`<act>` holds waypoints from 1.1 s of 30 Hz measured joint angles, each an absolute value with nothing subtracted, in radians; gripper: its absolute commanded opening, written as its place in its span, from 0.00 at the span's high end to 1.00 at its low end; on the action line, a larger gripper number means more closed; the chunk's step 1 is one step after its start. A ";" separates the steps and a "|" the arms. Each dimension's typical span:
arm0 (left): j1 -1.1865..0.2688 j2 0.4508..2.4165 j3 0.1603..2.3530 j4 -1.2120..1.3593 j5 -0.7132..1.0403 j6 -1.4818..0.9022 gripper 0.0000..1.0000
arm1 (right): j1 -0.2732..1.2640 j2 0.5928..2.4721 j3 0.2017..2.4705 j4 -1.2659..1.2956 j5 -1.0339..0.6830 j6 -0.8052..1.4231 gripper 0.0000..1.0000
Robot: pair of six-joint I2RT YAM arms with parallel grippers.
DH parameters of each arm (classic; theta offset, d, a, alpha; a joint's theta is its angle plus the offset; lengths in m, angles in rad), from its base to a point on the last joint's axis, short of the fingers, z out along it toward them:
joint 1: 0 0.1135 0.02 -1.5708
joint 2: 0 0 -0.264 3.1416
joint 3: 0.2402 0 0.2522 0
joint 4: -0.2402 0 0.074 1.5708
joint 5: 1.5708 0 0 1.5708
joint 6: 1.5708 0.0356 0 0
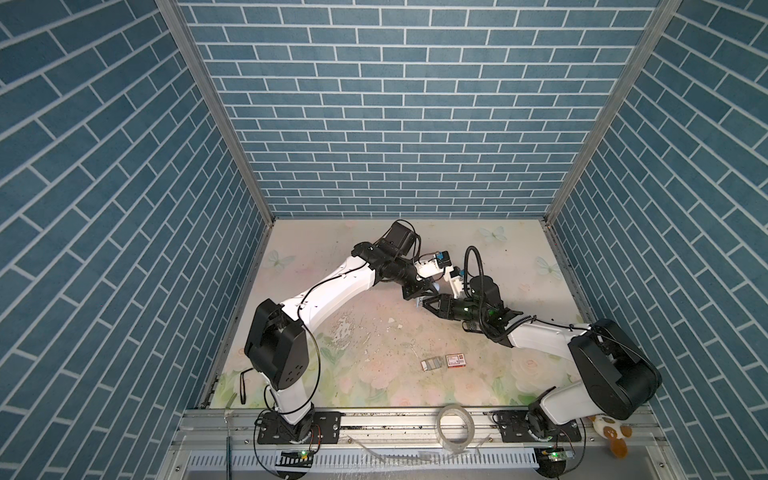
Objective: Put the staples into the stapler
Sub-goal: 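Pull the blue stapler's top arm open with the right gripper while left holds base, then open the left gripper off the blue stapler while the right gripper keeps holding it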
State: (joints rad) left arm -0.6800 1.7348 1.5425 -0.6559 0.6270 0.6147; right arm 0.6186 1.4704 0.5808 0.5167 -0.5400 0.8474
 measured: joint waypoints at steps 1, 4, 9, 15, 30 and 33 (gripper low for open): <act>-0.678 1.735 1.542 -0.656 0.630 0.613 0.98 | 0.618 1.453 0.569 0.502 -0.519 0.844 0.61; -0.672 1.737 1.542 -0.661 0.650 0.612 0.98 | 0.618 1.366 0.517 0.443 -0.448 0.826 0.55; -0.652 1.739 1.544 -0.681 0.708 0.612 0.98 | 0.606 1.156 0.430 0.352 -0.392 0.777 0.50; -0.638 1.786 1.607 -0.759 0.841 0.614 0.98 | 0.600 0.939 0.405 0.281 -0.496 0.714 0.46; -0.635 1.898 1.759 -0.957 1.119 0.619 0.98 | 0.600 0.988 0.497 0.262 -0.657 0.683 0.43; -0.635 1.901 1.775 -0.978 1.151 0.618 0.98 | 0.600 1.005 0.510 0.286 -0.664 0.683 0.43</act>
